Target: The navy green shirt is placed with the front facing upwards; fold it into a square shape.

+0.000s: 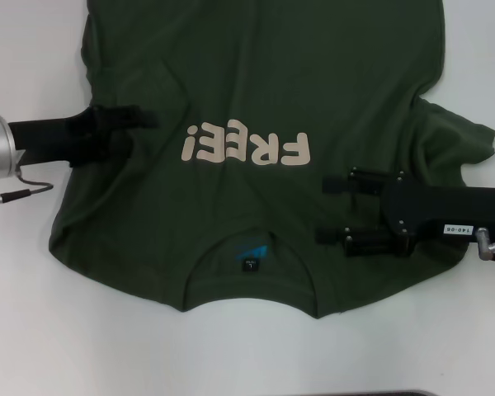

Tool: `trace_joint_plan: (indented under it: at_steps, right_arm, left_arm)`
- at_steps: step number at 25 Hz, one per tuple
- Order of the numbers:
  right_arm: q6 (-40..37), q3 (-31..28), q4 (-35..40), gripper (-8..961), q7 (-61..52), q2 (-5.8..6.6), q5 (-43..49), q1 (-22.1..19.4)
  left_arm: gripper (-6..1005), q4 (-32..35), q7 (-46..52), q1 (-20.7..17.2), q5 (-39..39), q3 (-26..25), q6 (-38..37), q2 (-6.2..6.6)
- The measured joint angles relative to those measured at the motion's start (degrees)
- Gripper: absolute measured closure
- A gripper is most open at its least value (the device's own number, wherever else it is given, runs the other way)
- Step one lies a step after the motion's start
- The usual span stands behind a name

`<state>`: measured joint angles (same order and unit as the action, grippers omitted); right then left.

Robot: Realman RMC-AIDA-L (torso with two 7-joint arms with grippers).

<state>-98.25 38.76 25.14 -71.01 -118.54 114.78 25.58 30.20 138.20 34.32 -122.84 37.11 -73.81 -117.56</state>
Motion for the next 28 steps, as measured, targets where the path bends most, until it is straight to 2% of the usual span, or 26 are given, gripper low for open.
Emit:
trace_joint_plan:
  at_steps: [2,6,9,11,15,20,23,28]
  right_arm:
    - [0.0,0.0,0.0,26,0.0,0.00,0.0,0.0]
    - [-0.1,0.0,0.0,26,0.0,-0.01,0.0,-0.1]
    - [-0.1,0.0,0.0,26,0.1,0.00,0.0,-0.1]
    - [0.0,0.0,0.0,26,0.2,0.00,0.0,-0.2]
    - [0.0,0.0,0.0,26,0.1,-0.01,0.0,-0.4]
    - [-0.3,0.0,0.0,26,0.0,0.00,0.0,-0.6]
    - [-0.4,0.0,0.0,26,0.0,0.00,0.1,-0.7]
    - [-0.4,0.0,0.0,25,0.0,0.00,0.1,-0.7]
  left_arm:
    - [283,0.2,0.0,0.1,0.1,-0.9,-4.0,0.10]
    - [283,1.1,-0.6,-0.1,0.1,-6.4,-15.9,0.84]
    - [282,1.3,-0.7,-0.8,-0.1,-9.2,-18.1,1.42]
    - [282,1.4,-0.4,-1.8,-0.3,-9.7,-15.5,1.57]
    - [282,1.5,-0.3,-2.8,-0.4,-8.7,-8.0,0.85]
    - [283,1.1,0.2,-2.6,-0.4,-2.9,1.0,-0.26]
    - [283,0.8,1.2,-2.2,-0.4,0.1,2.7,-0.42]
    - [282,1.1,3.3,-2.2,-1.8,0.4,2.8,-0.53]
